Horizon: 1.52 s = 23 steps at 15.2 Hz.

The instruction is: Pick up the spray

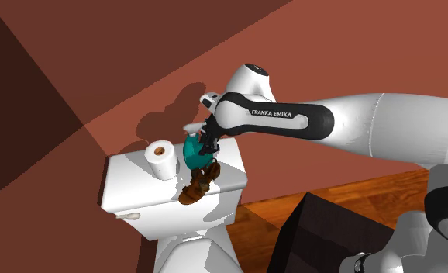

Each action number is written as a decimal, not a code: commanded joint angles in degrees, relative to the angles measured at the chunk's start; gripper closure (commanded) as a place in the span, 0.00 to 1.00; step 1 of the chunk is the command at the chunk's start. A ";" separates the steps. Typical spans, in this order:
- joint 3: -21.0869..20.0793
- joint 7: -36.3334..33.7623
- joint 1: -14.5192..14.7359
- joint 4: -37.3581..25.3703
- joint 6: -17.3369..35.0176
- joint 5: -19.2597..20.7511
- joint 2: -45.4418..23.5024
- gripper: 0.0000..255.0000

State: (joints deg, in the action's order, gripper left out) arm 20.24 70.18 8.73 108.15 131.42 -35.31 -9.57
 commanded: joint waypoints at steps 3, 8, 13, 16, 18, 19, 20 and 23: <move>0.00 0.05 -0.02 -0.04 -0.01 -0.04 -0.08 1.00; 0.05 -0.53 0.07 -0.44 -0.51 0.40 0.19 1.00; 0.41 -2.76 0.17 -2.65 -3.35 2.28 1.36 1.00; 0.59 -4.02 0.18 -4.15 -5.12 3.27 1.93 1.00; 0.70 -4.82 0.18 -5.23 -6.33 3.88 2.25 1.00; 0.75 -5.22 0.17 -5.78 -6.94 4.17 2.39 1.00; 0.80 -5.60 0.17 -6.36 -7.56 4.44 2.52 1.00; 0.90 -6.41 0.14 -7.65 -8.92 5.00 2.76 1.00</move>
State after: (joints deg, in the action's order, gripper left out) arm 21.11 64.00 8.89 100.90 122.93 -30.47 -6.88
